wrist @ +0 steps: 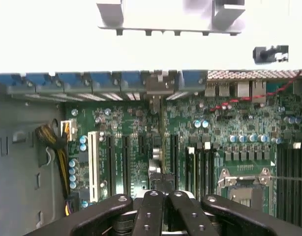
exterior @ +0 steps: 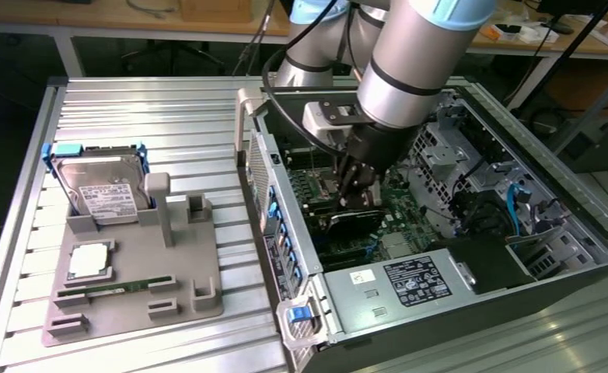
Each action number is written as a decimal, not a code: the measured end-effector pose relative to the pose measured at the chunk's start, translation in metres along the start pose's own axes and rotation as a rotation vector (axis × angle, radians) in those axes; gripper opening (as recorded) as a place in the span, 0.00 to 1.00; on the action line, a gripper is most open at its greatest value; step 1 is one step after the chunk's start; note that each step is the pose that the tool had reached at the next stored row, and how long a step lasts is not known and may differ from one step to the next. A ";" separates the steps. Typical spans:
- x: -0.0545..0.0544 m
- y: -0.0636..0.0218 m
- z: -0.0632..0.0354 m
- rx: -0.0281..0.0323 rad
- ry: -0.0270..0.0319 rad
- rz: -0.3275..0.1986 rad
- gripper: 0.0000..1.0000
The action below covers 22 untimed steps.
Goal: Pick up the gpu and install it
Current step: 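Press down on the gpu until it lock into place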
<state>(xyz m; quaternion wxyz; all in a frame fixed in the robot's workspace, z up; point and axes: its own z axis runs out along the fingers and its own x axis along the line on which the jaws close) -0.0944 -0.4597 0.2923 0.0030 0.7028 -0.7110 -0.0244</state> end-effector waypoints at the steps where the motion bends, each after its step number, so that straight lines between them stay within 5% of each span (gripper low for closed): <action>1: 0.000 0.0015 -0.0005 -0.0003 0.0002 0.000 0.11; 4: 0.000 0.0071 -0.0011 -0.0039 0.0000 0.000 0.11; 22: 0.000 0.0292 -0.0065 -0.0645 0.0006 0.002 0.11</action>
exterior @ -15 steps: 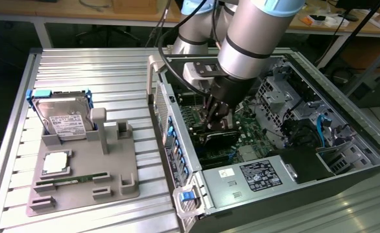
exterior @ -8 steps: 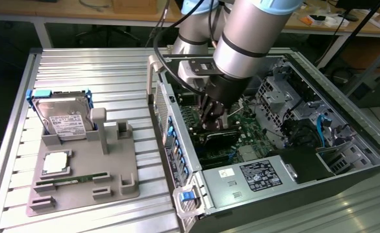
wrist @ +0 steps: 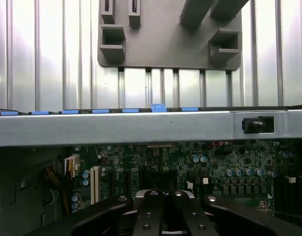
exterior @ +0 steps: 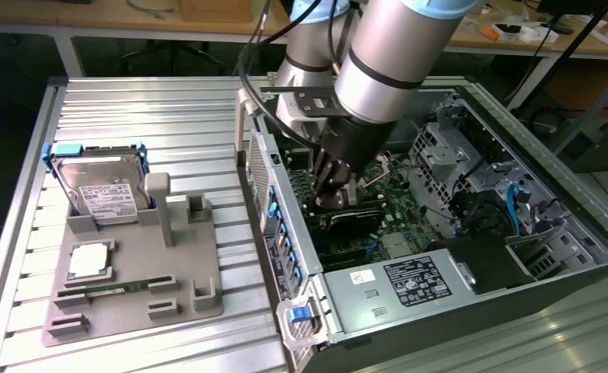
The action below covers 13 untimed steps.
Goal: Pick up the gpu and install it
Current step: 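Press down on the gpu until it lock into place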
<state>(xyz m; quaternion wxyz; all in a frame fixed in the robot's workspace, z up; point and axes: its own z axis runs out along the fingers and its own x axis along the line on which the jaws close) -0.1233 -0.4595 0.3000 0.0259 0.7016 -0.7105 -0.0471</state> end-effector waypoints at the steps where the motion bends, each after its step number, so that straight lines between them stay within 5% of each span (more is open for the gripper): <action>1: 0.000 0.0010 -0.0004 -0.0026 0.0000 0.000 0.11; 8: -0.001 0.0070 -0.0015 -0.0209 0.0006 0.001 0.11; 13: -0.002 0.0130 -0.0009 -0.0241 0.0026 0.001 0.11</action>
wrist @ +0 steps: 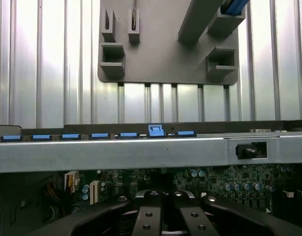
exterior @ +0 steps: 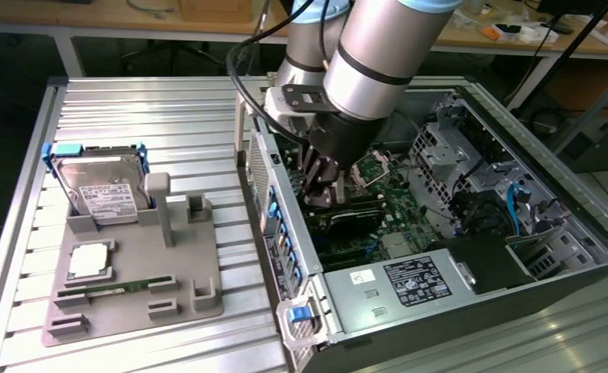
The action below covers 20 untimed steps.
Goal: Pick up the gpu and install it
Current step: 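Press down on the gpu until it lock into place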
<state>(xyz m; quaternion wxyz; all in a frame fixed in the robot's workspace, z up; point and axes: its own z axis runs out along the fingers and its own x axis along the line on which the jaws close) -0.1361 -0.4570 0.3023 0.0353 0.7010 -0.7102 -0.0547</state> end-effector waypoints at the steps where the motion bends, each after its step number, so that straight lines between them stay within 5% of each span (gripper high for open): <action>1: 0.000 0.0009 0.0002 0.0001 -0.0001 0.000 0.11; 10: -0.003 0.0102 0.0015 0.0000 -0.0002 0.000 0.11; 20: -0.005 0.0113 -0.0043 0.0001 0.0072 0.001 0.11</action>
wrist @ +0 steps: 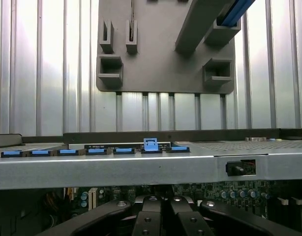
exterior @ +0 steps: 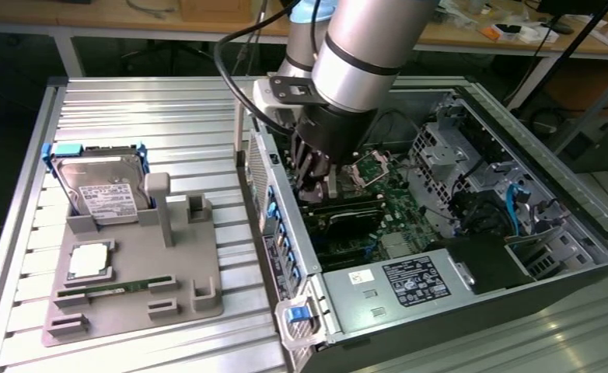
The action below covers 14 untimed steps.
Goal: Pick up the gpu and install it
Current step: 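Press down on the gpu until it lock into place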
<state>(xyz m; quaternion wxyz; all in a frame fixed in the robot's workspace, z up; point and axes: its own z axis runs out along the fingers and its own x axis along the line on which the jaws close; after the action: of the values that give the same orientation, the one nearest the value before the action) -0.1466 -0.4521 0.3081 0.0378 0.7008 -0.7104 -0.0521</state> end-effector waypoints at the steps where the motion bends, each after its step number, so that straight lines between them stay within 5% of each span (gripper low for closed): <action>1: 0.000 0.0001 -0.0001 -0.0001 0.0001 0.000 0.11; 14: -0.002 0.0023 0.0021 0.0028 0.0010 0.000 0.11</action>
<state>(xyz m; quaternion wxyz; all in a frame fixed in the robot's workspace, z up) -0.1492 -0.4503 0.3063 0.0372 0.7009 -0.7105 -0.0508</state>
